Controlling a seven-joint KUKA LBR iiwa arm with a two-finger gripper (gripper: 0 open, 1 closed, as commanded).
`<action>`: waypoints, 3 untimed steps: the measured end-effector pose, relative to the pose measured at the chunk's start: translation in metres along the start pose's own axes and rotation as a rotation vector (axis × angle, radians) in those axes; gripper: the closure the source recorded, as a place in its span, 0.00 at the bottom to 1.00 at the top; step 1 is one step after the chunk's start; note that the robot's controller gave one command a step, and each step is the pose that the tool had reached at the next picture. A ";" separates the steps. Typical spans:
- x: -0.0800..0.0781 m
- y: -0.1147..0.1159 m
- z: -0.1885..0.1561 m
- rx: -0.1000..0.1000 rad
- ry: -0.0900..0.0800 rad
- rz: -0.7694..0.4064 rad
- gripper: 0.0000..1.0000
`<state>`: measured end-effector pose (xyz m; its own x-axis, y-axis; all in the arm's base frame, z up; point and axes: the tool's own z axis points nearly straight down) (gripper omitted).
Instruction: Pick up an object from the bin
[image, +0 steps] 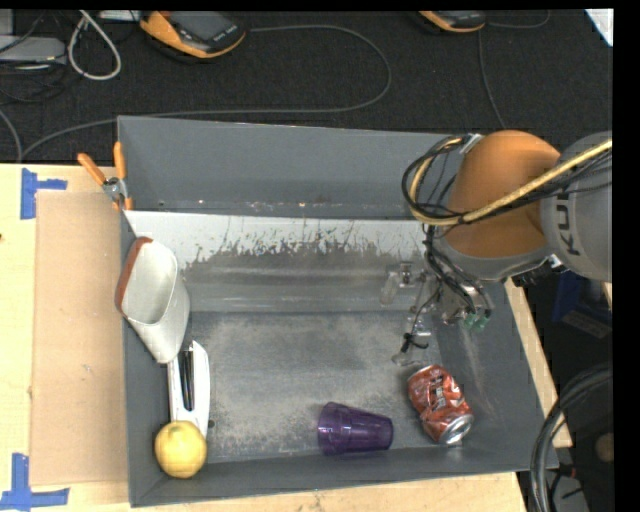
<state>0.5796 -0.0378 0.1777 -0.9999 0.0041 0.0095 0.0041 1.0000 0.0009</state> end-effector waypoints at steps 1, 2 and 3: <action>-0.001 0.000 -0.005 0.000 -0.008 -0.001 0.00; 0.058 -0.064 0.093 -0.001 -0.004 0.275 0.00; 0.056 -0.080 0.037 -0.001 -0.018 0.029 0.00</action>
Offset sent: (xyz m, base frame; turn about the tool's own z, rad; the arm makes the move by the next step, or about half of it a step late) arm -0.0687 -0.0744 -0.1077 0.3204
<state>0.5227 -0.1180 0.1411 -0.9994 0.0327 -0.0087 0.0327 0.9995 0.0016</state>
